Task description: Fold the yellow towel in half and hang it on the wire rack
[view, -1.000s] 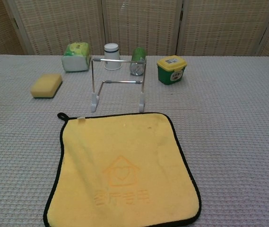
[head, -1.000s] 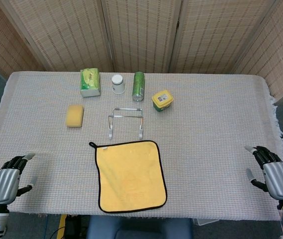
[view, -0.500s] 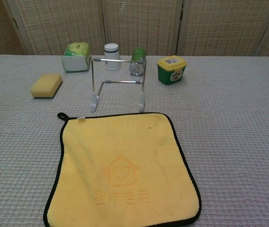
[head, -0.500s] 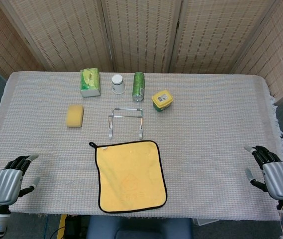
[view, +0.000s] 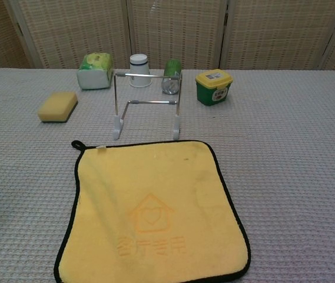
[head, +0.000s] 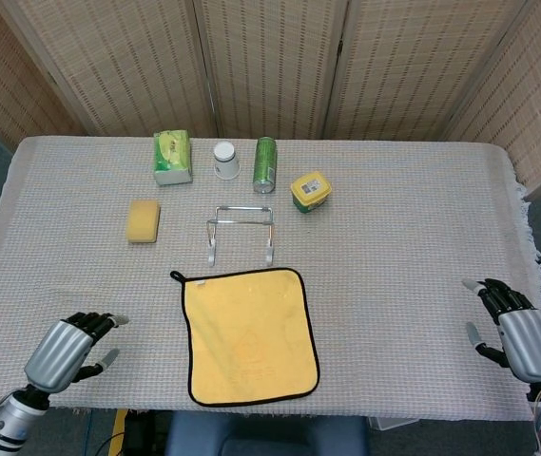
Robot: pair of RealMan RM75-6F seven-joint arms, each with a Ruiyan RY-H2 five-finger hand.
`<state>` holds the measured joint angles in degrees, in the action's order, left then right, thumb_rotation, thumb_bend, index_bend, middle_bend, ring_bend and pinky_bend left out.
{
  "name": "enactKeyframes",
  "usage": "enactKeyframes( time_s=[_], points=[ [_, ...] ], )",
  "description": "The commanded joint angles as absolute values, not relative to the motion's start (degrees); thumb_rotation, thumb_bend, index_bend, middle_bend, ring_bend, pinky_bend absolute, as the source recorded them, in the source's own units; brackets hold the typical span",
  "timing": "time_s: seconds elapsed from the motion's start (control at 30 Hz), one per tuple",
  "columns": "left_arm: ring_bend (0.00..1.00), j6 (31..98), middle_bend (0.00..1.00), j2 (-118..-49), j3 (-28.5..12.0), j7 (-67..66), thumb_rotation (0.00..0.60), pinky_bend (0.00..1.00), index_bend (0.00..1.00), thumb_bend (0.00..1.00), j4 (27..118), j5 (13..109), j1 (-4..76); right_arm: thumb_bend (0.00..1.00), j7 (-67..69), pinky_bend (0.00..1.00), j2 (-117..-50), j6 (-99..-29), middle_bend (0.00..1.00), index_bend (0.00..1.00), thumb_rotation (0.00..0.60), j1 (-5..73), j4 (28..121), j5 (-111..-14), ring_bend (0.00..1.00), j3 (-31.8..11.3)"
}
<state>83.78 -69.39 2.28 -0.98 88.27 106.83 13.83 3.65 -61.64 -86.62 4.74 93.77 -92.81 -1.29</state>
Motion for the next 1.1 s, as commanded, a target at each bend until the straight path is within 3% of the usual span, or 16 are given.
enactKeyframes(
  time_s=[0.03, 0.17, 0.33, 0.67, 1.1],
  points=[
    [0.57, 82.8, 0.56, -70.5, 3.4, 0.7, 0.6, 0.74, 0.36, 0.37, 86.1, 111.2, 16.8, 0.43, 3.4, 0.26, -61.4, -86.5, 0.23, 0.15, 0.6, 4.8, 94.1, -92.9, 0.2, -1.2],
    [0.65, 81.6, 0.65, -71.9, 4.8, 2.6, 0.6, 0.85, 0.38, 0.37, 84.2, 115.6, 20.0, 0.43, 3.0, 0.26, -61.3, -86.2, 0.23, 0.15, 0.6, 4.9, 94.6, -93.0, 0.2, -1.2],
    [0.7, 79.7, 0.71, -74.3, 6.1, 2.4, 0.6, 0.89, 0.39, 0.36, 82.4, 119.7, 23.4, 0.43, 2.4, 0.26, -61.3, -85.8, 0.23, 0.15, 0.6, 5.1, 95.0, -93.3, 0.2, -0.9],
    [0.73, 75.8, 0.75, -79.3, 8.3, 1.0, 0.6, 0.9, 0.42, 0.33, 78.6, 122.1, 27.4, 0.43, 2.2, 0.26, -61.3, -85.3, 0.23, 0.15, 0.6, 5.4, 95.3, -93.0, 0.2, -0.9],
    [0.73, 68.6, 0.75, -82.5, 10.8, -6.8, 0.6, 0.91, 0.39, 0.33, 80.6, 116.4, 26.4, 0.43, 2.4, 0.26, -61.5, -84.7, 0.23, 0.15, 0.6, 5.8, 95.0, -92.9, 0.2, -0.9]
  ],
)
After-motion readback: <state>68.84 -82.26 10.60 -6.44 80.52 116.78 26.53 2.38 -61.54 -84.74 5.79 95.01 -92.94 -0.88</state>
